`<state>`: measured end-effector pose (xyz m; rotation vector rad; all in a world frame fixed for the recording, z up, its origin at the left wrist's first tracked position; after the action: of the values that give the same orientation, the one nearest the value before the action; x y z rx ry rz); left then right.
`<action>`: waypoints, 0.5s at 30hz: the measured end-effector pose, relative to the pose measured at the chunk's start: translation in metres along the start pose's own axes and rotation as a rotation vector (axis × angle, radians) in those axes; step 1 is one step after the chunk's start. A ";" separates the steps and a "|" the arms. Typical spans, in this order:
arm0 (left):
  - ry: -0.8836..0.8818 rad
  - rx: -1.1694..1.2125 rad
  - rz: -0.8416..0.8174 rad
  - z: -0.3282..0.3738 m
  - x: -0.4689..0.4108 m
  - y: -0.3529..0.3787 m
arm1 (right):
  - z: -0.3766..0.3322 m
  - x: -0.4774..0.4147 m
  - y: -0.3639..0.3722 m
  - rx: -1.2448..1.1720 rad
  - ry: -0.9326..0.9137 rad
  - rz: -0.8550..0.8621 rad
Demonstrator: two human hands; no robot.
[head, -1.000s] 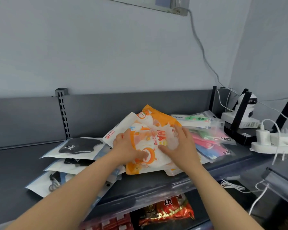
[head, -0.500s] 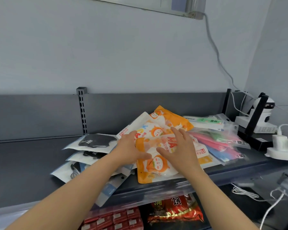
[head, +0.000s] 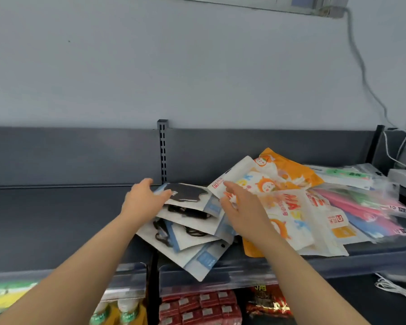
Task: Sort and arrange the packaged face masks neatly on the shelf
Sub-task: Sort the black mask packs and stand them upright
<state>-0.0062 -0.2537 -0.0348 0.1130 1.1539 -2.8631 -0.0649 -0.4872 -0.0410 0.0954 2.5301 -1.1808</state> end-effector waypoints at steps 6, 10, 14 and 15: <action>-0.172 0.253 -0.113 -0.019 -0.022 -0.006 | -0.005 -0.009 0.028 -0.043 0.140 -0.083; -0.188 0.339 -0.168 -0.020 -0.037 -0.004 | -0.005 -0.016 0.035 -0.025 0.208 -0.069; -0.195 0.362 -0.263 -0.029 -0.045 -0.006 | 0.007 -0.023 0.035 -0.017 0.262 -0.057; -0.215 0.369 -0.301 -0.032 -0.045 -0.007 | 0.011 -0.025 0.033 -0.013 0.272 -0.057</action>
<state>0.0400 -0.2256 -0.0484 -0.3775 0.6428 -3.2151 -0.0313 -0.4722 -0.0628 0.1944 2.7911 -1.2471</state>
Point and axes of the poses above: each hand's wrist, its own x-axis away from the middle knuckle, its own y-axis out of the palm, z = x × y, the point moved 1 cm from there along -x, towards the middle knuckle, and after that the axes turned 8 degrees about -z, right-handed, at the moved point
